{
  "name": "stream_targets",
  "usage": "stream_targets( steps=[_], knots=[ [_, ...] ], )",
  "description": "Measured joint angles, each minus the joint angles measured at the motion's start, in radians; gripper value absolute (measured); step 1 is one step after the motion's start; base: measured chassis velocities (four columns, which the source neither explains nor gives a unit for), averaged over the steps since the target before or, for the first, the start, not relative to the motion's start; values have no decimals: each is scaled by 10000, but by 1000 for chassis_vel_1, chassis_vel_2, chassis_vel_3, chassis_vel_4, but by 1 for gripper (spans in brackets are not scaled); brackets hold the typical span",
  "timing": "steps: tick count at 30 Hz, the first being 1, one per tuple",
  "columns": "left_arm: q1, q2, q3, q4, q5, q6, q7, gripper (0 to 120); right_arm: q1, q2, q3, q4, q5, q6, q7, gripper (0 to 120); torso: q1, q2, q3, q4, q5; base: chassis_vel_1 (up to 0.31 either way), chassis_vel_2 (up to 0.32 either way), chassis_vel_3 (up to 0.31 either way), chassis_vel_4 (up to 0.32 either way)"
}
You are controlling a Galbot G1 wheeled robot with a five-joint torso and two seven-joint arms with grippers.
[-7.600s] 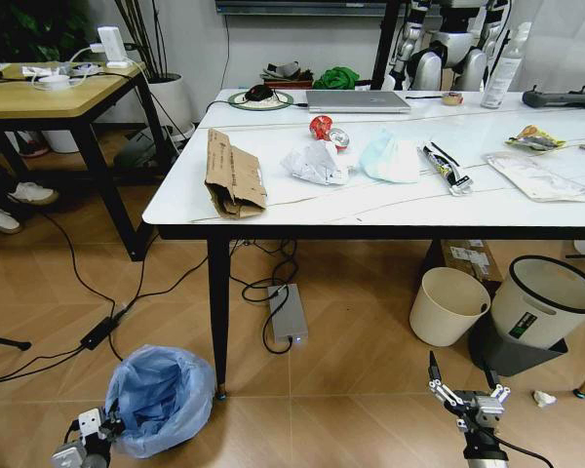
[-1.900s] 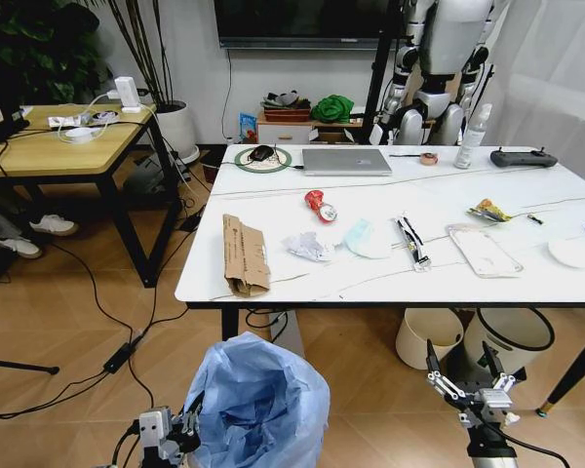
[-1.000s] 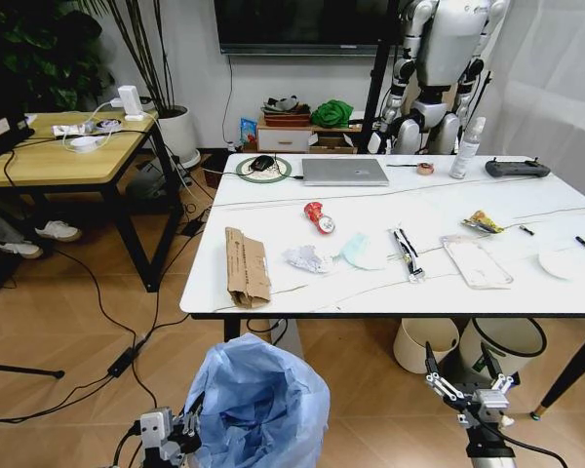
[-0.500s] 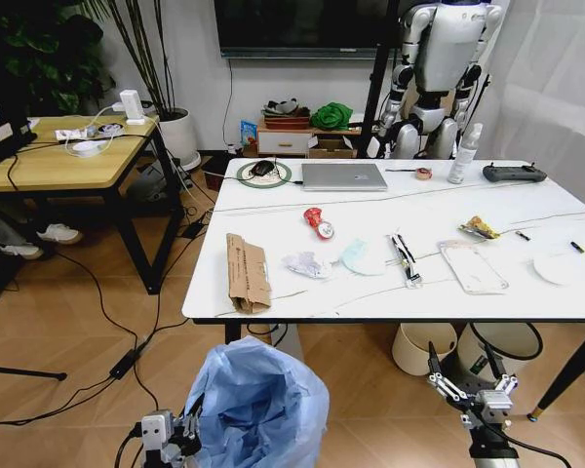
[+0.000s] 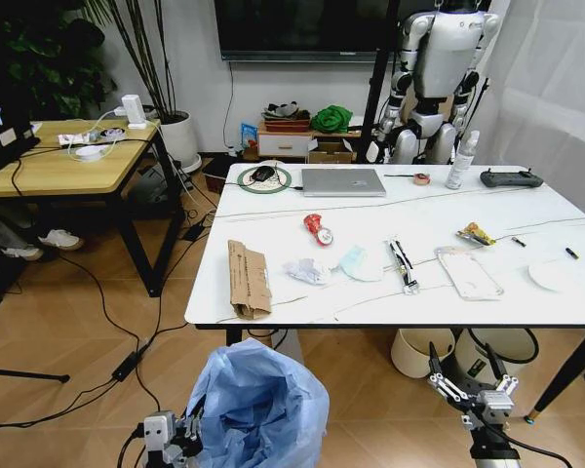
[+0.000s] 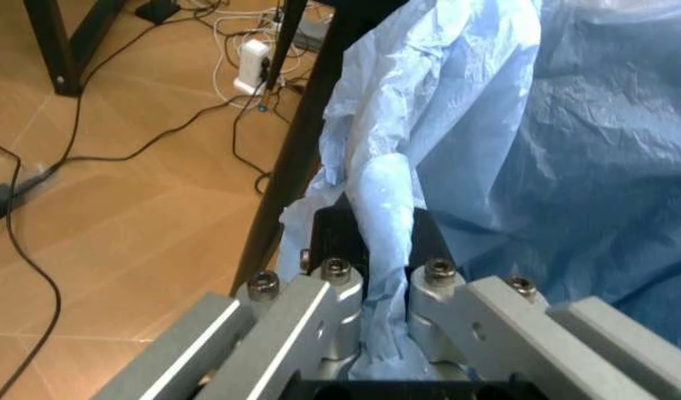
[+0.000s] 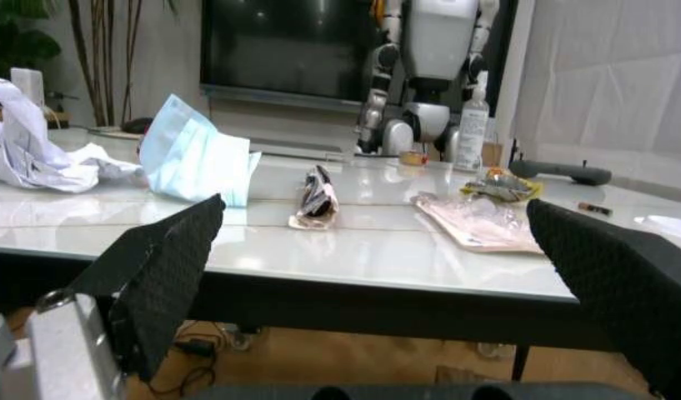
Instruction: Pick up the trash bin and place the trash from the table into it.
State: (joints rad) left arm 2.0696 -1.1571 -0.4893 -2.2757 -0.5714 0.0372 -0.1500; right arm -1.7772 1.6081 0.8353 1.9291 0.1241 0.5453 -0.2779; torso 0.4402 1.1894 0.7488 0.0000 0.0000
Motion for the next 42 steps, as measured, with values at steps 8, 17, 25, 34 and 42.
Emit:
stream_targets(
  steps=[8,17,25,34,42],
  knots=[
    [15,5,149,-293,12,-445,-107,0,-21,0,-22,16,-8,-24,-3,100,97,234,137,-2,0,0,0,0,0],
    [-35,-59,37,-198,320,-334,131,0,-24,0,-23,18,-9,-35,-6,100,88,210,125,-2,-1,0,0,0,0],
    [-113,-108,-142,-197,354,-2,371,0,-16,0,-70,5,-15,-39,-6,100,69,168,101,-2,0,0,0,0,0],
    [-164,-124,-192,-236,315,246,44,0,-21,0,-63,1,-23,-43,-6,100,59,145,88,-2,0,0,0,0,0],
    [-201,-105,-272,-293,279,668,-79,0,-52,0,-26,15,-39,-42,-5,100,48,121,74,-2,0,0,0,0,0]
  ],
)
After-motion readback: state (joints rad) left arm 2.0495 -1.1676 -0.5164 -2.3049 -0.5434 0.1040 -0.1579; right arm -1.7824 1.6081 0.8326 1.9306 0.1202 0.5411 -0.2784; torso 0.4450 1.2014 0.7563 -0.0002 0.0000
